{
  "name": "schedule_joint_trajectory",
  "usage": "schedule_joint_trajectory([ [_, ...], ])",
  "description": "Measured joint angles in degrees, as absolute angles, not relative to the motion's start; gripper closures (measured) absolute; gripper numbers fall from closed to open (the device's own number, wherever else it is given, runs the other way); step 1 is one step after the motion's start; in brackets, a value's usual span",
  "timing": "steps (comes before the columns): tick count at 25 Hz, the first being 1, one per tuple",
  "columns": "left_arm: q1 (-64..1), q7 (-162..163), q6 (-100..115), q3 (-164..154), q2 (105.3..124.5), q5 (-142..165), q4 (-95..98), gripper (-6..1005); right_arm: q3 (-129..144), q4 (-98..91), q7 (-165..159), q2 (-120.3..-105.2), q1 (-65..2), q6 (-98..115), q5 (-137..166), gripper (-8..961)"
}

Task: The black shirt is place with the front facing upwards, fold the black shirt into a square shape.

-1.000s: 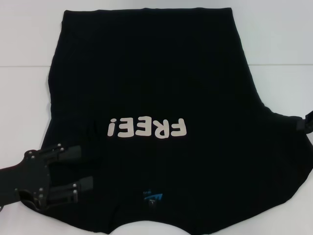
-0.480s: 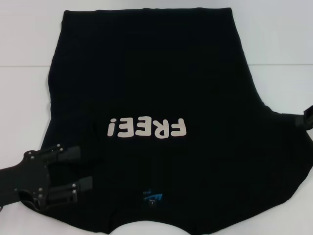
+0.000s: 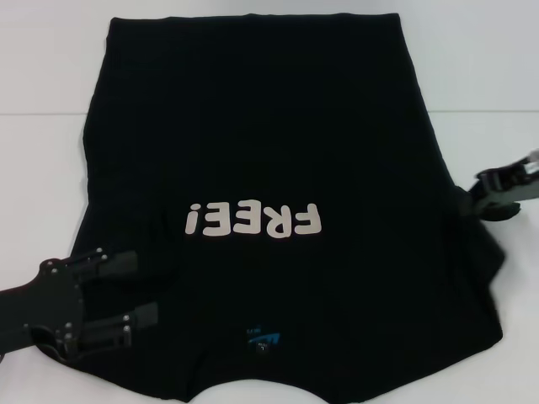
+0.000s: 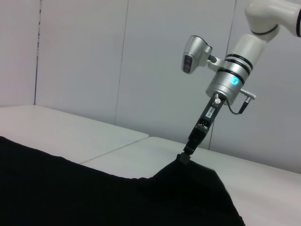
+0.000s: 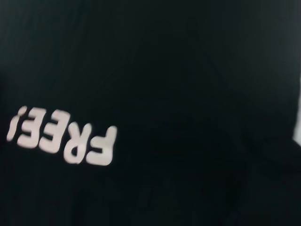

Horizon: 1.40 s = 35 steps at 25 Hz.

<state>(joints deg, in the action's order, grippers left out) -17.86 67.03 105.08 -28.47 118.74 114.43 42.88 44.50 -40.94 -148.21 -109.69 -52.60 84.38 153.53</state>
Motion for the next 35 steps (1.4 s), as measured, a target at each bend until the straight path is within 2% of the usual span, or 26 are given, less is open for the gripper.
schedule_joint_trajectory([
  [4,-17.8,67.3,105.0,-28.5,118.73,114.4,42.8,197,46.7,-41.0,-147.8,-111.22,-55.8,84.0,156.5,862],
  [8,-17.8,67.3,105.0,-28.3,118.73,114.4,42.8,197,48.3,-41.0,-147.1,-112.0,-57.4,83.7,157.4,857],
  [22,-18.2,67.3,104.5,-28.1,118.55,114.4,42.8,197,48.3,-40.8,-145.2,-112.76,-58.3,84.5,153.5,840],
  [24,-18.3,67.3,104.2,-28.1,118.49,114.4,42.8,197,48.1,-40.7,-143.7,-112.59,-57.7,84.4,149.4,631],
  [29,-18.3,67.3,103.8,-28.0,118.42,114.4,42.5,197,47.4,-40.2,-147.0,-111.18,-55.3,82.3,146.8,421],
  [35,-18.3,67.3,103.8,-28.0,117.82,114.4,41.2,196,46.6,-40.8,-155.7,-108.6,-51.6,81.5,152.9,182],
])
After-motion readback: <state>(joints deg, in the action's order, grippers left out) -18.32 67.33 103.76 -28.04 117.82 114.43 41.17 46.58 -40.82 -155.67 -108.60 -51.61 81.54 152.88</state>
